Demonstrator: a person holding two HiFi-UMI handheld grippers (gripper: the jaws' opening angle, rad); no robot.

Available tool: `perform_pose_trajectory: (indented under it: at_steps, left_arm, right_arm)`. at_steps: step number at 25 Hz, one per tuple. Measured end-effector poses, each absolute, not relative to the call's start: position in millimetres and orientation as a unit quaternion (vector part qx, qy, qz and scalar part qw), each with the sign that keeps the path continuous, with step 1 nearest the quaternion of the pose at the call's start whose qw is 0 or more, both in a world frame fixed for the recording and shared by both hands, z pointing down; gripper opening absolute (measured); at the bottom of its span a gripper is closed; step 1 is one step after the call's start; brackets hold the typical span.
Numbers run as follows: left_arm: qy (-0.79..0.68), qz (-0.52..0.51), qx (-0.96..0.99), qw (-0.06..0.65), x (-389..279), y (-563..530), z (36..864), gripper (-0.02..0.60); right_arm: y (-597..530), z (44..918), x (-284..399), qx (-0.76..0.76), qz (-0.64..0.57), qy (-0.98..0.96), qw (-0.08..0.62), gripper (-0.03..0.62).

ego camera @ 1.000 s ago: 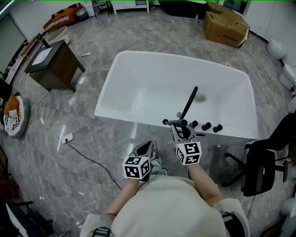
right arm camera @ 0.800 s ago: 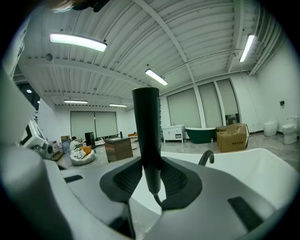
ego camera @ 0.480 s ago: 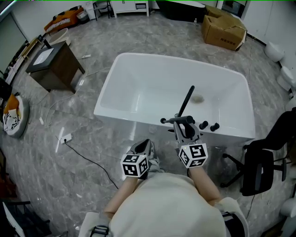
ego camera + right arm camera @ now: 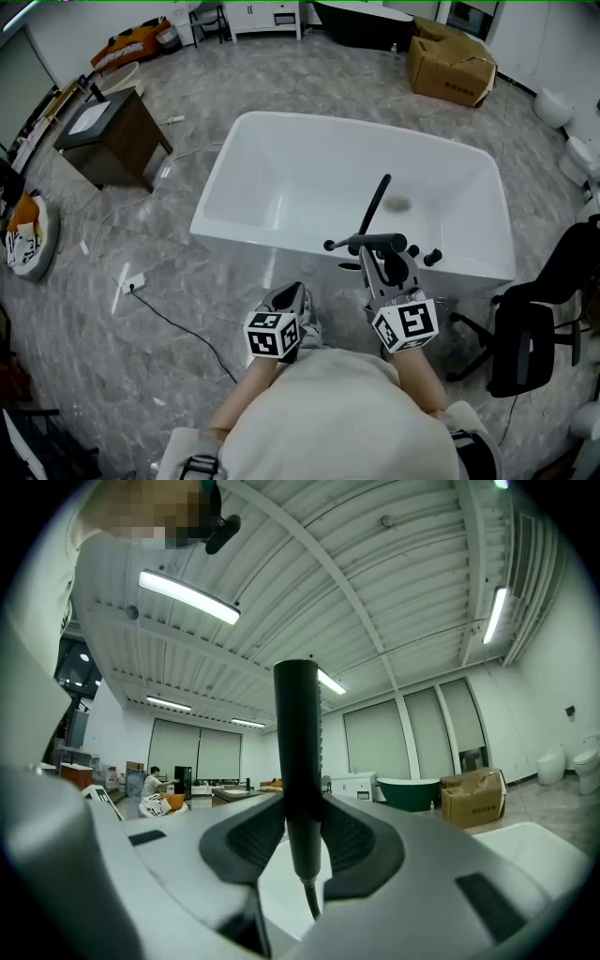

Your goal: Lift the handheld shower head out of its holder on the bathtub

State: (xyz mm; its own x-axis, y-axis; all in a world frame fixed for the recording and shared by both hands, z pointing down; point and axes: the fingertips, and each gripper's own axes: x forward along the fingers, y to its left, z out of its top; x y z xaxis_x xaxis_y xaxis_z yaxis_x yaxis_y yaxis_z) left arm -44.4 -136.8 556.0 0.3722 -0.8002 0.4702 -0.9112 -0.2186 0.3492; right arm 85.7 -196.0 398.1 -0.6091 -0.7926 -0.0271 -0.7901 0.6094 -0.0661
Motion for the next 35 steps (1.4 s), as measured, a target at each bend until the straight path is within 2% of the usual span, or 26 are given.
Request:
perform_pose_trajectory:
  at_steps: [20,35]
  left_arm:
    - [-0.555,0.095,0.774,0.29,-52.1,-130.3,555.4,0.02]
    - [-0.55,0.093,0.774,0.299,-52.4,-129.9,556.8,0.02]
  right_arm:
    - [-170.7,294.5,116.9,-0.434,0.052,0.891,0.126,0.129]
    - [-169.7,286.1,114.8,-0.434,0.046,0.89,0.133,0.129]
